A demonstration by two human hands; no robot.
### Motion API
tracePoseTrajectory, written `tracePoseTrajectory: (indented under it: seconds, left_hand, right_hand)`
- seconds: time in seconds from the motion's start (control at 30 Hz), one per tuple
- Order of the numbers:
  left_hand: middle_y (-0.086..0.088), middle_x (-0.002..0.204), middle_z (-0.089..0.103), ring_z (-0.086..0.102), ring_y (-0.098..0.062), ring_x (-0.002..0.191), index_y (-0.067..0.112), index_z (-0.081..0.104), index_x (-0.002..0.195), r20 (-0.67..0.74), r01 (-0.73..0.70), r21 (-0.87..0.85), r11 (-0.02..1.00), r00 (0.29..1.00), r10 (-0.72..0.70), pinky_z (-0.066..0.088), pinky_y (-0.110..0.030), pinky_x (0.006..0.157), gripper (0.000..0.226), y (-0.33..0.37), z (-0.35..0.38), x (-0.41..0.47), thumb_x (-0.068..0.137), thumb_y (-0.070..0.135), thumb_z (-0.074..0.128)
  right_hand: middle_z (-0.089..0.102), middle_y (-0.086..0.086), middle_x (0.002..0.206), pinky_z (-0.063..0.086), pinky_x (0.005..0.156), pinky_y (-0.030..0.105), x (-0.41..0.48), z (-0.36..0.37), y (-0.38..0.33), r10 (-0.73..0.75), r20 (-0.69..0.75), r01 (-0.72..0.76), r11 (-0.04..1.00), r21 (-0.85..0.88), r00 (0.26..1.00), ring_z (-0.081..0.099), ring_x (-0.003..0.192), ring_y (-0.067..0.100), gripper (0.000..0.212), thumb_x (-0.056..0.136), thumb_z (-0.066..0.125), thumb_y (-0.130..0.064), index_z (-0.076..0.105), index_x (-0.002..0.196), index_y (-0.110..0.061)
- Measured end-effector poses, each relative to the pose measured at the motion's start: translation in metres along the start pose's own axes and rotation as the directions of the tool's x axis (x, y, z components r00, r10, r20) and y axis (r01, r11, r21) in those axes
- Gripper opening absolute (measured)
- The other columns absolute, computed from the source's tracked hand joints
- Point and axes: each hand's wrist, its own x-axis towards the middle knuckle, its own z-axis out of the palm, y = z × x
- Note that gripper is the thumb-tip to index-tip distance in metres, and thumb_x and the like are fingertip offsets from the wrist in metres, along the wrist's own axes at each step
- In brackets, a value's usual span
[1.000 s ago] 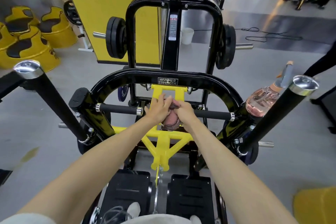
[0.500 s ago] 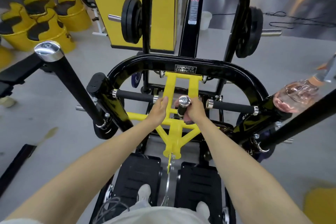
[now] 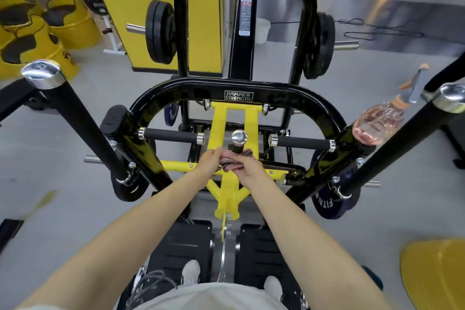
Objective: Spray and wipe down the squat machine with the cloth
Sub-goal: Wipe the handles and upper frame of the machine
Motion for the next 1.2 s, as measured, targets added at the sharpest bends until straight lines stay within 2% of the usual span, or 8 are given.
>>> tracePoseTrajectory:
  seconds: [0.17, 0.27, 0.47, 0.6, 0.9, 1.0, 1.13, 1.2]
  left_hand:
    - [-0.007, 0.099, 0.067, 0.064, -0.020, 0.089, 0.021, 0.059, 0.100, 0.075, -0.026, -0.226, 0.974, 0.996, 0.044, 0.052, -0.029, 0.070, 0.017, -0.009, -0.003, -0.007, 0.091, 0.036, 0.060]
    - [-0.007, 0.105, 0.061, 0.062, -0.019, 0.085, 0.019, 0.056, 0.115, -0.062, -0.291, -0.021, 0.956, 0.955, 0.290, 0.050, -0.017, 0.055, 0.029, -0.007, -0.001, -0.019, 0.089, 0.008, 0.064]
    - [-0.002, 0.112, 0.052, 0.052, -0.013, 0.099, 0.013, 0.050, 0.127, -0.416, -0.563, 0.199, 0.802, 0.692, 0.590, 0.049, -0.028, 0.083, 0.042, 0.034, 0.011, -0.031, 0.088, 0.000, 0.059]
    - [-0.007, 0.088, 0.052, 0.050, -0.017, 0.081, 0.006, 0.054, 0.084, -0.211, -0.725, 0.387, 0.570, 0.532, 0.820, 0.050, -0.041, 0.071, 0.018, 0.041, 0.036, -0.031, 0.080, -0.010, 0.049]
    - [-0.006, 0.103, 0.060, 0.056, -0.019, 0.081, 0.003, 0.064, 0.099, 0.220, -0.716, 0.695, 0.072, 0.307, 0.926, 0.053, -0.034, 0.051, 0.029, 0.005, 0.029, -0.020, 0.084, 0.009, 0.041]
    - [0.003, 0.126, 0.054, 0.062, -0.020, 0.084, 0.014, 0.060, 0.111, 0.367, -0.786, 0.603, 0.137, 0.426, 0.827, 0.055, -0.033, 0.060, 0.037, -0.035, 0.028, -0.018, 0.080, -0.005, 0.055]
    - [-0.007, 0.101, 0.059, 0.057, -0.027, 0.094, 0.007, 0.065, 0.106, 0.059, -0.573, 0.359, 0.737, 0.802, 0.595, 0.048, -0.034, 0.077, 0.032, -0.059, 0.026, -0.001, 0.079, -0.009, 0.058]
    - [-0.008, 0.095, 0.062, 0.059, -0.024, 0.090, 0.006, 0.067, 0.104, 0.016, -0.427, 0.194, 0.883, 0.902, 0.432, 0.045, -0.025, 0.070, 0.022, -0.055, 0.017, 0.005, 0.083, 0.002, 0.067]
  right_hand:
    - [0.063, 0.014, 0.091, 0.045, 0.063, 0.033, -0.012, -0.002, 0.003, 0.072, 0.077, -0.071, 0.997, -0.012, 0.994, 0.060, 0.078, 0.022, 0.012, 0.091, 0.051, 0.004, 0.057, 0.094, -0.006]
    - [0.058, 0.005, 0.081, 0.040, 0.078, 0.033, -0.013, -0.008, 0.003, 0.108, 0.052, -0.098, 0.979, -0.177, 0.993, 0.053, 0.077, 0.016, 0.014, 0.088, 0.051, -0.003, 0.056, 0.083, -0.015]
    - [0.054, 0.004, 0.075, 0.039, 0.091, 0.038, -0.013, -0.026, -0.015, 0.066, -0.070, -0.085, 0.949, -0.305, 0.995, 0.052, 0.071, 0.016, 0.012, 0.090, 0.047, -0.005, 0.058, 0.089, -0.010]
    - [0.058, 0.007, 0.079, 0.043, 0.083, 0.035, -0.018, -0.027, -0.026, 0.057, -0.101, -0.087, 0.945, -0.316, 0.993, 0.059, 0.078, 0.020, 0.008, 0.093, 0.051, -0.011, 0.058, 0.094, -0.008]
    - [0.061, 0.008, 0.075, 0.048, 0.072, 0.033, -0.021, -0.038, -0.028, 0.047, -0.045, -0.060, 0.943, -0.328, 0.998, 0.060, 0.072, 0.020, 0.015, 0.095, 0.050, -0.015, 0.060, 0.102, -0.008]
    - [0.063, 0.011, 0.085, 0.049, 0.062, 0.030, -0.023, -0.044, -0.019, 0.042, -0.016, -0.045, 0.955, -0.292, 0.999, 0.059, 0.071, 0.022, 0.025, 0.093, 0.044, -0.003, 0.061, 0.110, -0.010]
    - [0.061, 0.012, 0.104, 0.049, 0.059, 0.021, -0.022, -0.045, -0.001, 0.004, 0.004, -0.001, 0.827, -0.562, 1.000, 0.058, 0.080, 0.016, 0.054, 0.088, 0.031, 0.016, 0.059, 0.121, -0.016]
    - [0.061, 0.007, 0.120, 0.049, 0.076, 0.021, -0.020, -0.043, 0.010, 0.063, 0.060, -0.003, 0.719, -0.695, 0.996, 0.058, 0.101, 0.018, 0.041, 0.091, 0.043, 0.009, 0.060, 0.123, -0.011]
